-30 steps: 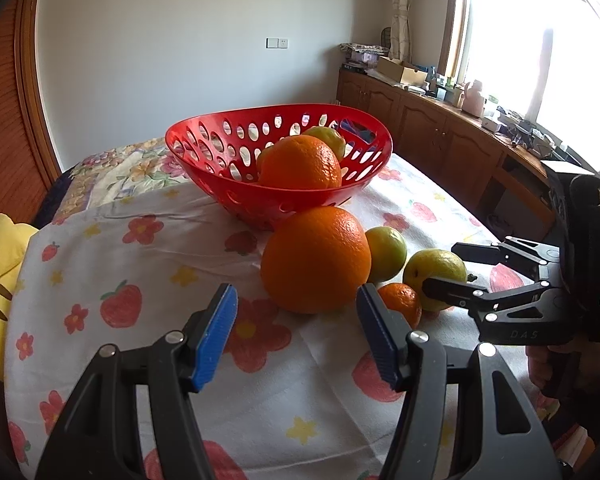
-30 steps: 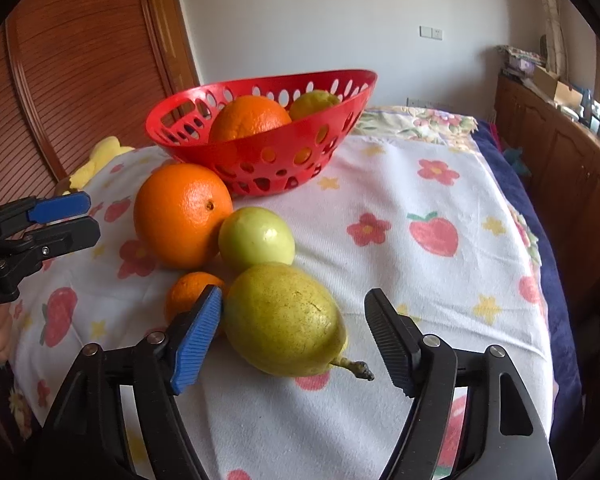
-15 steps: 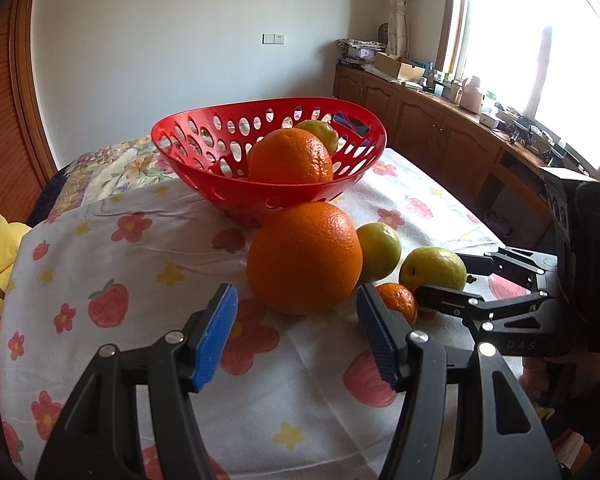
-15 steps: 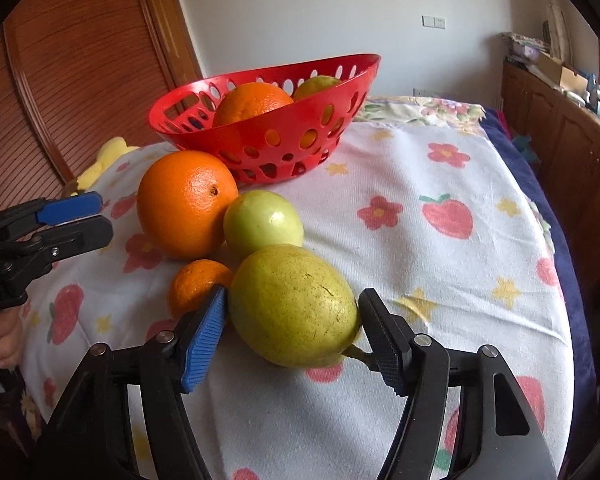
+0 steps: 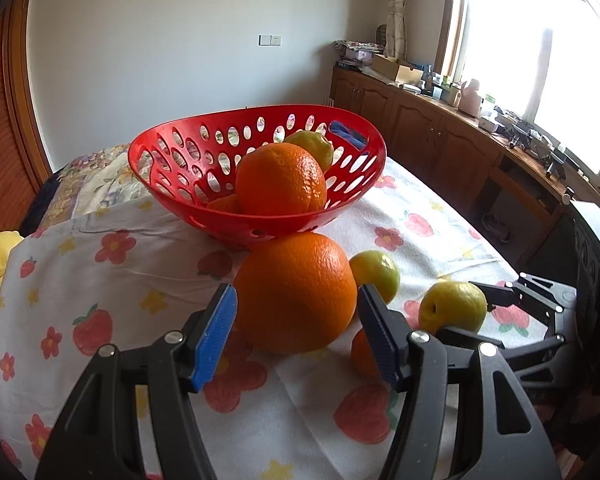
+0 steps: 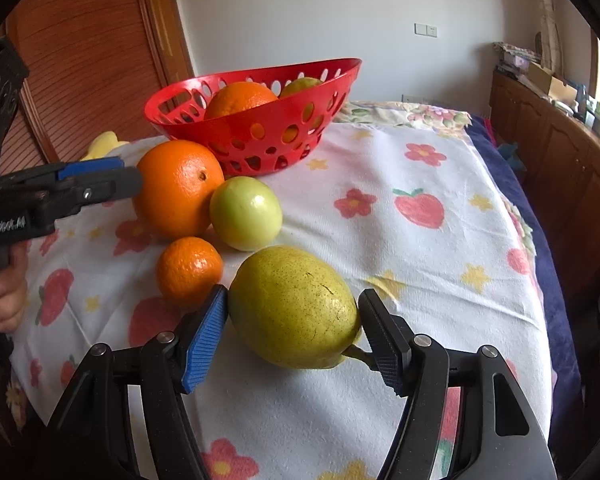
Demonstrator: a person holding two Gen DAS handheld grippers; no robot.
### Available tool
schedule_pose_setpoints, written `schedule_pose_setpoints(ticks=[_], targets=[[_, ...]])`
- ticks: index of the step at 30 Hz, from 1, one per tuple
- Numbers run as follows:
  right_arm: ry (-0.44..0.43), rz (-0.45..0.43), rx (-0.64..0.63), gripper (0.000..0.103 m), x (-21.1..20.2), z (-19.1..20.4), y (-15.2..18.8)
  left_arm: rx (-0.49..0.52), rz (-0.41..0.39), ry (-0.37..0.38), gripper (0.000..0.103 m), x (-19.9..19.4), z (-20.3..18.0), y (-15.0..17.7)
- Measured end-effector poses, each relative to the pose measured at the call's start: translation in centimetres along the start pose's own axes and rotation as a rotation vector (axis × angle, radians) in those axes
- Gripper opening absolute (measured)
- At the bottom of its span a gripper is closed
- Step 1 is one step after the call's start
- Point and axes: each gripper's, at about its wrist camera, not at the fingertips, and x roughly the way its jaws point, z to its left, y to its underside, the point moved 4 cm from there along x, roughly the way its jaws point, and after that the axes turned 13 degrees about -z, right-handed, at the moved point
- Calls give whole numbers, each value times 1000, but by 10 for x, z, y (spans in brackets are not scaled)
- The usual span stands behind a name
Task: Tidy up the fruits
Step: 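Close the right tool on the second pear while the left tool approaches the large orange, then grasp the large orange with the left tool while the right tool lifts the pear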
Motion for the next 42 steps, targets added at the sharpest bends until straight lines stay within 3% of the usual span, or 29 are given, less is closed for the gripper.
schedule_pose_setpoints(ticks=[11,23,42], targets=[[-7,-37,14,70,-4,-4,6,43,28,-2,67,14,-7,-5],[15,-14,14,69,1,-5,7,129,55,-46,74,31,-12,-2],[17,-12,14,69,2,-4,7,58,99,-9,87,50,-1,5]])
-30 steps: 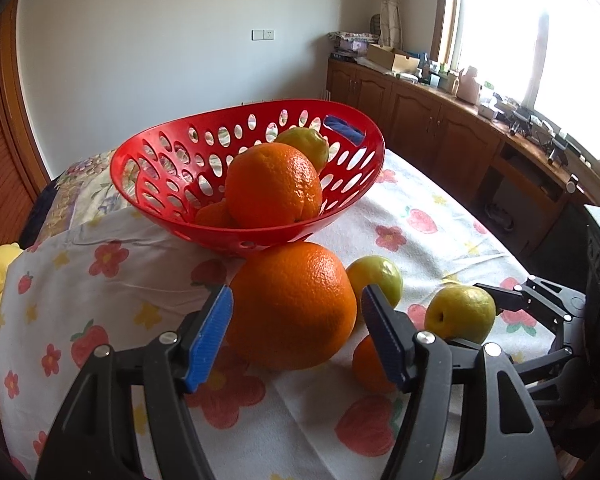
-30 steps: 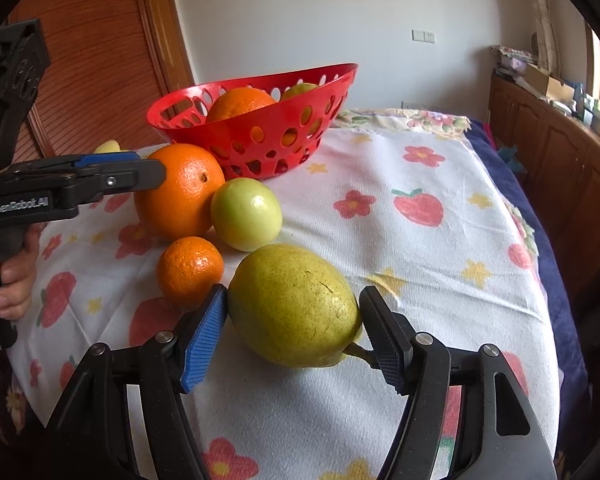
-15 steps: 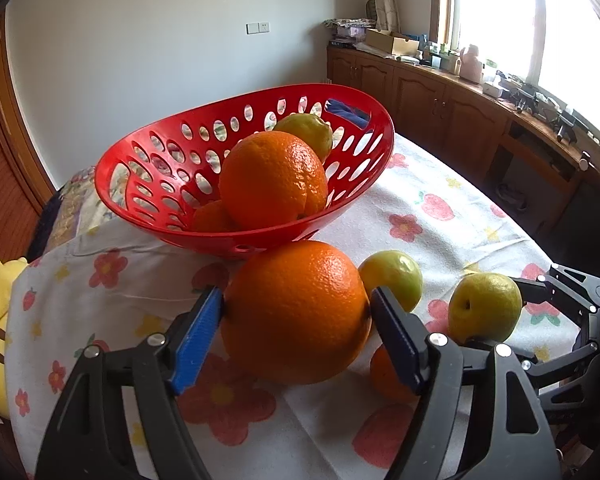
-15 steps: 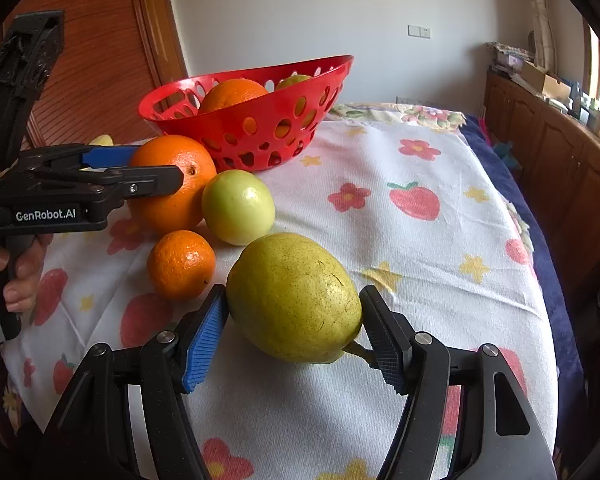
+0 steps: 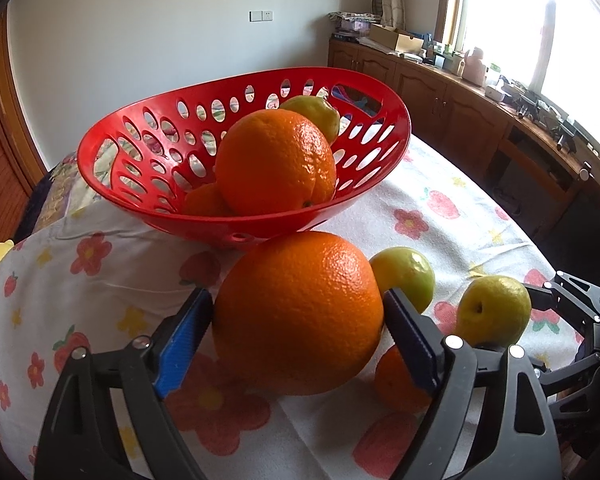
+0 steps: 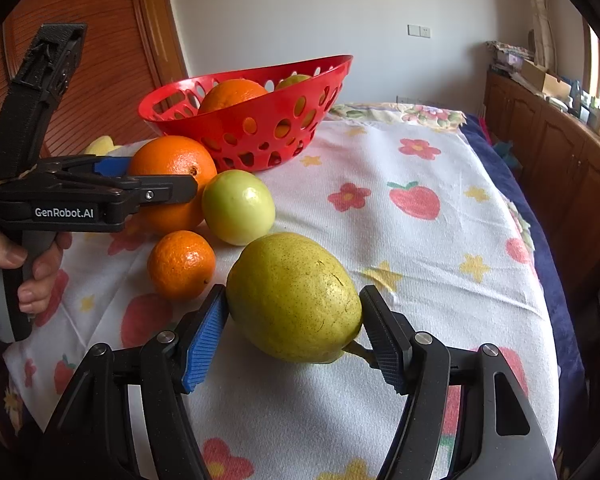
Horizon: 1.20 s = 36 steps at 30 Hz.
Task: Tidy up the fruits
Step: 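Grasp the large orange with the left tool while the right tool lifts the pear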
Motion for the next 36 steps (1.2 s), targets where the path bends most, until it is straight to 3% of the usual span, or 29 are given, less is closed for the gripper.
schedule_pose_setpoints(ticks=[12,23,36], targets=[[4,7,8,69,2,-1,0,18,-6,-23,83,-13,-4,6],[5,9,10,69,3,-2,1,-21,-17,-9,83,-52,2,23],[4,11,15,69,4,-3,2,-46,-1,-46,83,-67,14,45]])
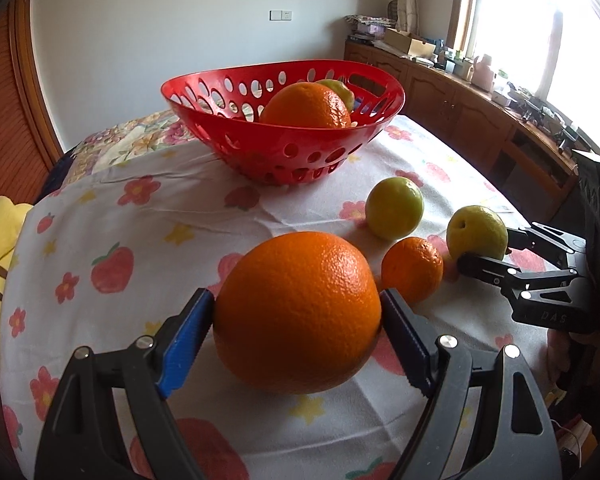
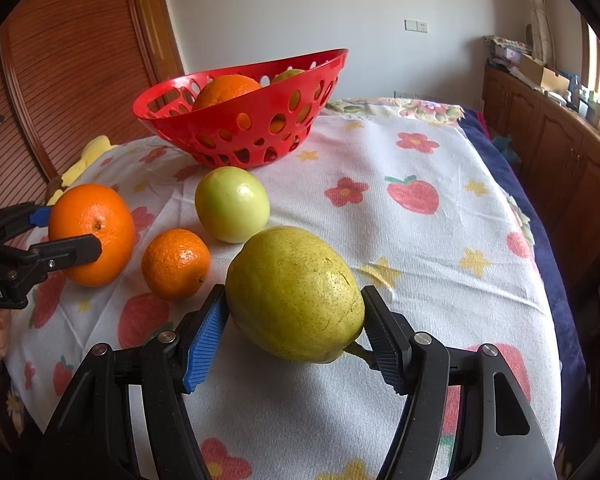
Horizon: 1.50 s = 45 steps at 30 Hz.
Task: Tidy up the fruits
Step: 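Grasp the large orange with the left tool while the right tool lifts the pear, then carry the pear and the large orange over the red basket with both tools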
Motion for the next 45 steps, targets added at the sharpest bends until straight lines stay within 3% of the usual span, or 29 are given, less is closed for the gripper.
schedule_pose_setpoints(ticks=[15,32,37,45], targets=[[0,1,1,68,0,-1,0,-49,-17,-6,85,-4,7,6],[-15,-7,1,67,-4,-2,-3,-40,-50,-3,83,-10,3,-2],[-30,-54,10,67,-15,-9,-28,-46,-97,19,83,-22,6,-30],[-55,-145,-56,67,-17,-12,-97,-16,-183,33,83,-27,15,-86]])
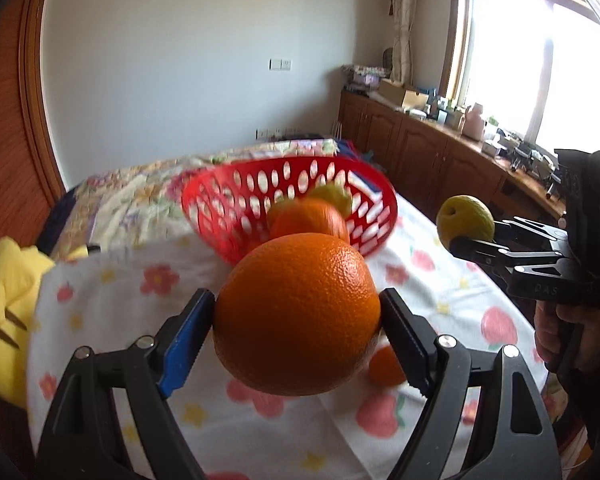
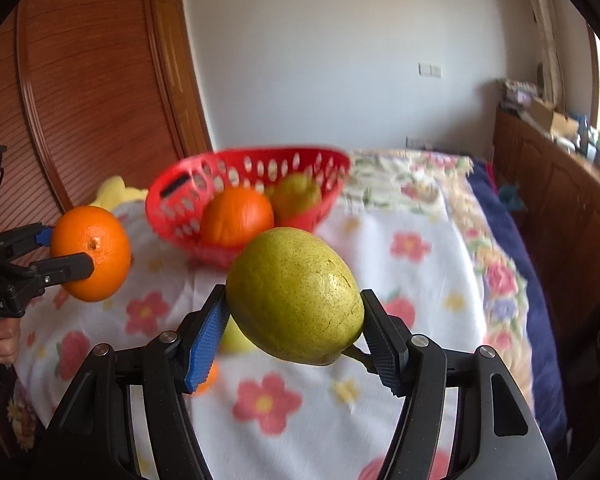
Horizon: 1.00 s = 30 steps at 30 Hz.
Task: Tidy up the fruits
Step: 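Carry the pear and the large orange over the red basket with both tools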
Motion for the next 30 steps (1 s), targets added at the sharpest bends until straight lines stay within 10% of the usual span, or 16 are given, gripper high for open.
schedule_pose_setpoints(ticks=[11,30], targets=[[-43,-47,-69,67,48,9,-54,29,-32,-28,83,53,27,-48],[-71,31,-72,67,107,9,-47,40,39,-48,83,117,34,-49]])
